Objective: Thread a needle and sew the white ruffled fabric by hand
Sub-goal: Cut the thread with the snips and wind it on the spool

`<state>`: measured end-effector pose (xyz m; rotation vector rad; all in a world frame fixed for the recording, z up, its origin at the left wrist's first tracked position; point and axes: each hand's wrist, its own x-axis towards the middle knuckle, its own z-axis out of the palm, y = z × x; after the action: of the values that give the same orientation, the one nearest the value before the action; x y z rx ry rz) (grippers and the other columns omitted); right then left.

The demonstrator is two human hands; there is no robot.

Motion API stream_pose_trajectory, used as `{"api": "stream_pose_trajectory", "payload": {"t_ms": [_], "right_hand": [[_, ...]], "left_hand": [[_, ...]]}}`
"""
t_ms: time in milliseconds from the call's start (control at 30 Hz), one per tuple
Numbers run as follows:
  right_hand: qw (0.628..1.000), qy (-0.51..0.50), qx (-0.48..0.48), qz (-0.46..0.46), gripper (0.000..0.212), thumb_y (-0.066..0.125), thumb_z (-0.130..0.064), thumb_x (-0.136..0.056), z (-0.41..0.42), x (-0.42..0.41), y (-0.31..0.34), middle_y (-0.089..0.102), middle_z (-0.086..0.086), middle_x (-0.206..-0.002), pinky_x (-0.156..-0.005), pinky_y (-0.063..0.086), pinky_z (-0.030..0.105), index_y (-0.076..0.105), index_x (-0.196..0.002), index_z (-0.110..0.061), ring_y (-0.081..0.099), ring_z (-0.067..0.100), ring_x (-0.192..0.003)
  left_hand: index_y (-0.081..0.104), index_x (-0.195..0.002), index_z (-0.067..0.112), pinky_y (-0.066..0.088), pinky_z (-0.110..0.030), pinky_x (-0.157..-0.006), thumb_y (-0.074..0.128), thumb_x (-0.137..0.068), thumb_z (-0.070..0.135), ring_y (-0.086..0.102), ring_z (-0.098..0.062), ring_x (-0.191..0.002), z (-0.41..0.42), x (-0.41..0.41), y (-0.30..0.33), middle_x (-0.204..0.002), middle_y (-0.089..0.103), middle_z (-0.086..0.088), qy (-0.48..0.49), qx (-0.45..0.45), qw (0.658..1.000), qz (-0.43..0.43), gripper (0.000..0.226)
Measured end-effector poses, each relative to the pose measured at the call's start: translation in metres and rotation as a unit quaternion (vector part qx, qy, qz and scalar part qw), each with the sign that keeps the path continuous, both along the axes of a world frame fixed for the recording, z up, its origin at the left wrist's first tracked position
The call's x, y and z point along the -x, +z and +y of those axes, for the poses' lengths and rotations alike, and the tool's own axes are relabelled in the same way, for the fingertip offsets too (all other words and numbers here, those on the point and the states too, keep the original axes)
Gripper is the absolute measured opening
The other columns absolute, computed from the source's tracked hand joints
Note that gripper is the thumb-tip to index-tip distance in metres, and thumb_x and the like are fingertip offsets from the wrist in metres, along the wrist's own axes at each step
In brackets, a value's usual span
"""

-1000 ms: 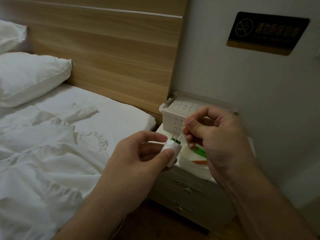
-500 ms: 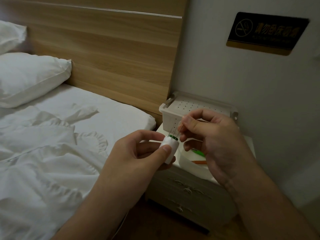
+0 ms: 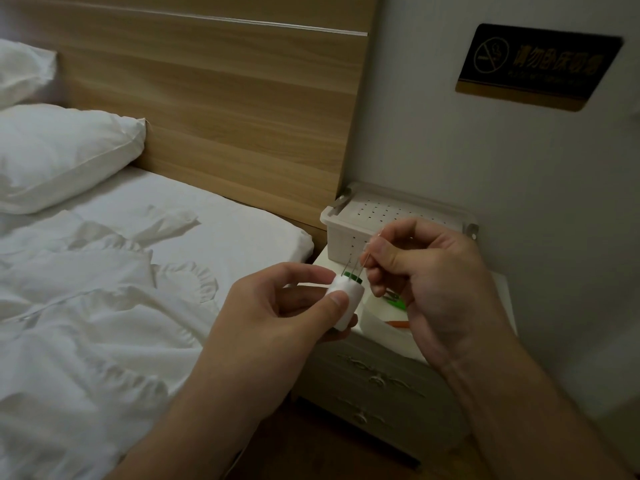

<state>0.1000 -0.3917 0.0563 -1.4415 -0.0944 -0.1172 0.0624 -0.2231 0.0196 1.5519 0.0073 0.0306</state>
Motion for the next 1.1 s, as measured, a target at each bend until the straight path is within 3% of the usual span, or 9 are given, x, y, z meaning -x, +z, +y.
{"api": "stream_pose_trajectory", "payload": {"t_ms": [133, 300, 533, 800, 967, 1100], "right_hand": [[1.0, -0.001, 0.009, -0.01, 0.02, 0.064, 0.008, -0.09, 0.0, 0.001, 0.0, 0.071, 0.015, -0.074, -0.052, 0.05, 0.029, 0.071, -0.078, -0.006, 0.061, 0.021, -0.062], [1.0, -0.009, 0.009, -0.025, 0.015, 0.065, 0.008, -0.089, 0.003, 0.003, -0.003, 0.071, 0.015, -0.074, -0.049, 0.048, 0.027, 0.071, -0.081, -0.003, 0.06, 0.021, -0.06], [1.0, -0.015, 0.009, -0.026, 0.011, 0.066, 0.007, -0.089, 0.005, 0.003, -0.007, 0.071, 0.013, -0.074, -0.05, 0.048, 0.026, 0.07, -0.082, -0.001, 0.06, 0.02, -0.06], [0.999, 0.035, 0.027, 0.003, 0.015, 0.059, -0.005, -0.095, -0.003, -0.001, 0.001, 0.071, 0.014, -0.079, -0.056, 0.05, 0.031, 0.07, -0.087, 0.0, 0.061, 0.023, -0.066], [0.998, -0.041, 0.049, 0.008, 0.011, 0.063, -0.005, -0.093, -0.005, -0.005, -0.003, 0.071, 0.01, -0.086, -0.061, 0.051, 0.035, 0.071, -0.099, -0.01, 0.065, 0.022, -0.071], [0.995, -0.015, 0.078, -0.053, 0.022, 0.067, -0.008, -0.091, -0.006, -0.005, 0.0, 0.073, 0.0, -0.102, -0.072, 0.053, 0.027, 0.075, -0.106, -0.022, 0.068, 0.014, -0.09]], "left_hand": [[0.075, -0.115, 0.015, 0.067, -0.033, -0.082, 0.079, -0.085, 0.017, 0.082, -0.02, -0.087, -0.001, 0.002, 0.001, -0.093, 0.084, -0.002, 0.008, 0.008, 1.0, -0.012, 0.03], [0.076, -0.113, 0.016, 0.064, -0.043, -0.089, 0.078, -0.073, 0.029, 0.082, -0.023, -0.089, -0.004, 0.004, 0.003, -0.094, 0.084, -0.004, 0.012, 0.022, 0.999, -0.028, 0.043], [0.076, -0.112, 0.014, 0.065, -0.043, -0.088, 0.078, -0.072, 0.028, 0.082, -0.024, -0.087, -0.007, 0.005, 0.002, -0.093, 0.084, -0.004, 0.029, 0.044, 0.998, -0.029, 0.043], [0.075, -0.111, 0.009, 0.066, -0.028, -0.075, 0.077, -0.083, 0.016, 0.082, -0.025, -0.085, -0.003, 0.003, 0.006, -0.091, 0.084, -0.007, 0.019, 0.073, 0.997, -0.013, 0.029], [0.075, -0.11, 0.007, 0.066, -0.028, -0.071, 0.075, -0.088, 0.009, 0.082, -0.027, -0.084, -0.001, 0.002, 0.006, -0.091, 0.083, -0.009, 0.022, 0.089, 0.996, 0.002, 0.022], [0.075, -0.111, 0.004, 0.066, -0.03, -0.073, 0.075, -0.089, 0.008, 0.082, -0.03, -0.085, -0.001, 0.002, 0.005, -0.092, 0.083, -0.012, 0.017, 0.092, 0.996, 0.005, 0.022]]}}
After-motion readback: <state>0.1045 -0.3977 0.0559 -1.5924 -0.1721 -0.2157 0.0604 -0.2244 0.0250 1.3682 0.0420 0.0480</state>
